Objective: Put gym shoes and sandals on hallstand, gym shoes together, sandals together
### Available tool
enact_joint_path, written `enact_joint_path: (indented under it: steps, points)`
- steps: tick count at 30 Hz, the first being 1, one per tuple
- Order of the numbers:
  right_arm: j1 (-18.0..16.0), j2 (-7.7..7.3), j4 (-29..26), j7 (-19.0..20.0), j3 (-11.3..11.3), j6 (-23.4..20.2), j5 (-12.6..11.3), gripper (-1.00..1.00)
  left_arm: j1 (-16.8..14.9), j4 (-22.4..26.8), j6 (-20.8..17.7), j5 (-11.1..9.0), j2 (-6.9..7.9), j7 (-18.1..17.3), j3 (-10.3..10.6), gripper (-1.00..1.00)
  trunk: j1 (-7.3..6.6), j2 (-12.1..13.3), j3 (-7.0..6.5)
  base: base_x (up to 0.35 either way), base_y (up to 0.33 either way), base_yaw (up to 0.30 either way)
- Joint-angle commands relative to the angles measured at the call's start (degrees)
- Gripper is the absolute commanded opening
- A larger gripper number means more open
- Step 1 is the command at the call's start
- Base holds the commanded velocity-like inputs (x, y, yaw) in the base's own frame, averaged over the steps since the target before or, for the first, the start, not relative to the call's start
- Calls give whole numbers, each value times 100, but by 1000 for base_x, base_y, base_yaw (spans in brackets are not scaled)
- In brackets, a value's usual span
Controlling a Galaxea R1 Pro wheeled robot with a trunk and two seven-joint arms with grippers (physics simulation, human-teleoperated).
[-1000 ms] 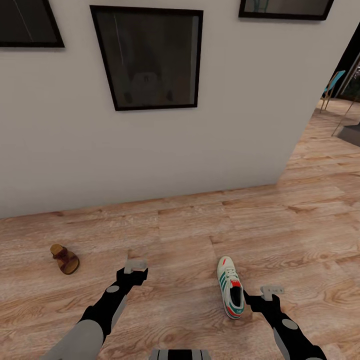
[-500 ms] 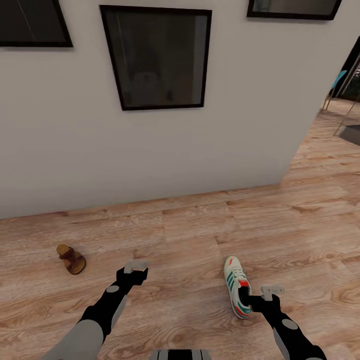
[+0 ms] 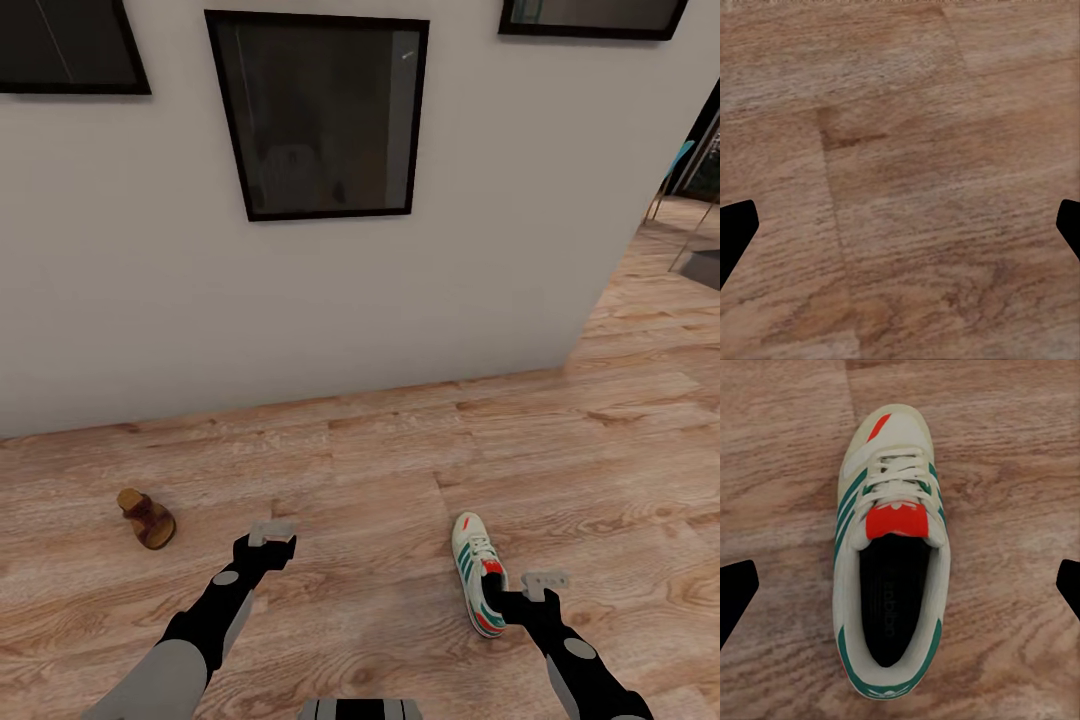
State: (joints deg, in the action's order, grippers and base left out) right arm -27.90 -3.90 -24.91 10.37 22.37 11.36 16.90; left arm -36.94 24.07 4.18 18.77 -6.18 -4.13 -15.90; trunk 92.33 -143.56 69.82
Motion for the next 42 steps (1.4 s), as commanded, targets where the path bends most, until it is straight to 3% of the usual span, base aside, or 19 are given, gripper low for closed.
enact_joint_path:
  steps: [1,6,30,42]
  points:
    - [-5,4,3,44,49,24,41,100,-2,0,21,48,-6,-38,-48,100,-1,-2,4,0,1,0]
    - [-5,4,-3,41,49,24,41,100,2,1,21,48,-6,-43,-46,100,-1,-2,10,0,0,0]
    - [-5,4,-8,-8,60,32,42,100,-20,1,21,48,-18,-44,-37,100,61,-34,741,0,0,0]
    - [-5,11,-242,-16,50,41,42,100,-145,53,-2,38,-36,-42,-31,100,61,-34,761,0,0,0]
